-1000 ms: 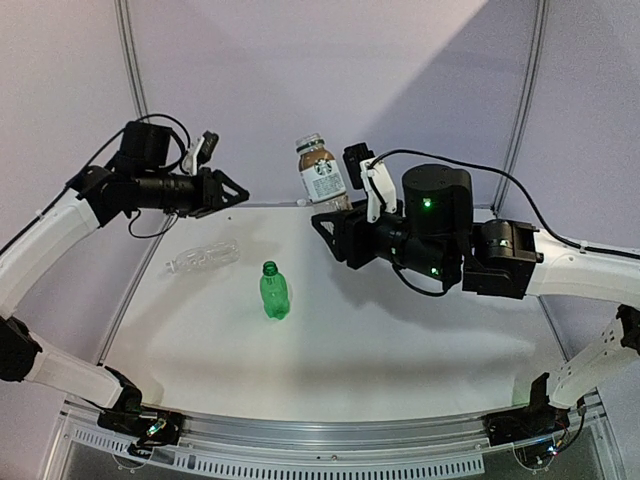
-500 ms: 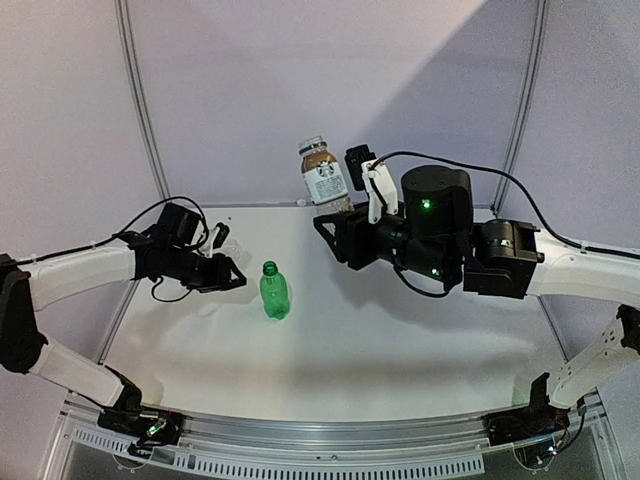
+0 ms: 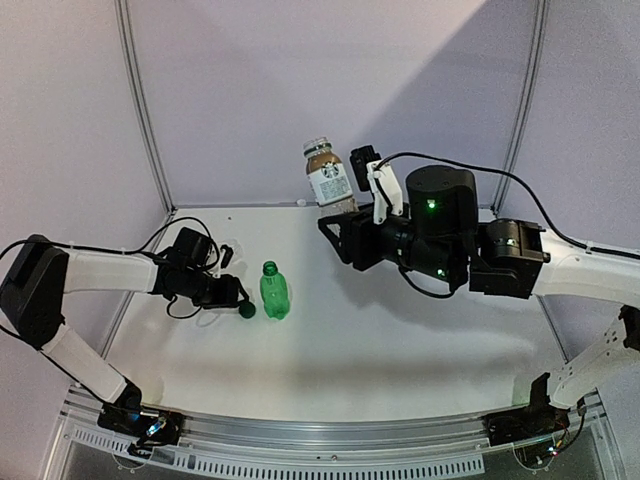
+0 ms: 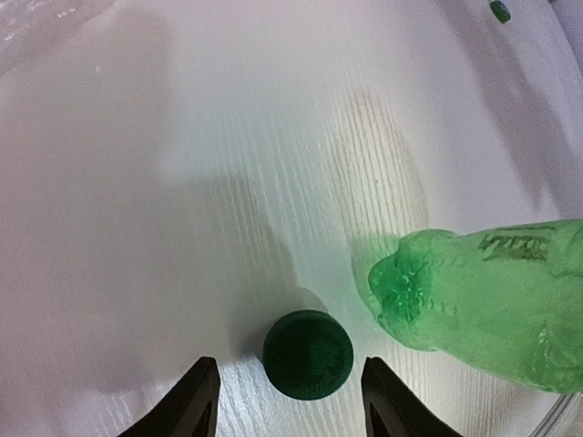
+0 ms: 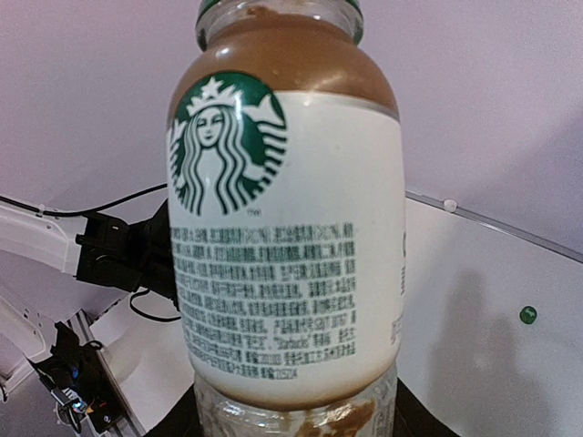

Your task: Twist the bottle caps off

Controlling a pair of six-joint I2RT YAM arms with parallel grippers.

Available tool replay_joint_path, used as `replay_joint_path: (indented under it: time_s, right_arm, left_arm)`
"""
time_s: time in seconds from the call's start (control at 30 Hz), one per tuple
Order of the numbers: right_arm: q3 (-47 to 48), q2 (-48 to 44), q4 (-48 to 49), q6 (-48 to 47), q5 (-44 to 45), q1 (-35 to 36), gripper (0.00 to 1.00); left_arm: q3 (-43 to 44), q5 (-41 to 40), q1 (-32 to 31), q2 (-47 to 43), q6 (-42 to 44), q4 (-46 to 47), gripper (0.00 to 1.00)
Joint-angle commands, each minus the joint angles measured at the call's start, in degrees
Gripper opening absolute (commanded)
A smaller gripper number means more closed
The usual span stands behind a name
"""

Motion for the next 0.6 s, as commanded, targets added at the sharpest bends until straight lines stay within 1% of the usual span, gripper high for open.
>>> replay_joint_path:
  time_s: [0.0,0.07,0.2,0.33,0.37,0.43,0.57]
  right_arm:
    - [-1.14,-2.63,-0.62,0.58,1.59,0.25,0.22]
    - [-1.15,-2.77,-0.57,0.39,1.61,0.25,0.22]
    - [-0.87,-2.79,-0.45,-0.20,1.35,0.24,0.22]
    - [-0.47,-2.79,-0.63,-0.69,1.33,0.22,0.22]
    - [-0.45,-2.79,-0.75,-0.78,1.44,0.24,0.22]
    - [-0.43,-2.81,-0.66,-0.87,1.34,0.21,0.22]
    - [-0.40,-2.88,-0.34,-1.09,1.06,0.24,0.22]
  left_arm:
    - [-0.91,-2.57,0.82,-0.60,-0.25,3.37,0.57]
    - [-1.01,-2.70,0.78,-1.05,-0.29,3.08,0.59]
    - [-0.52,-3.21,0.81,-3.19,-0.21,1.43,0.61]
    - [0.53,-4.68,0.76,-9.49,0.47,-1.95,0.65]
    - [0.95,-5.42,0.77,-11.54,0.73,-2.93,0.67]
    - [2.11,-6.08,0.80,-15.54,1.57,-5.19,0.75]
    - [5.99,-5.43,0.76,-24.00,4.50,-9.38,0.98]
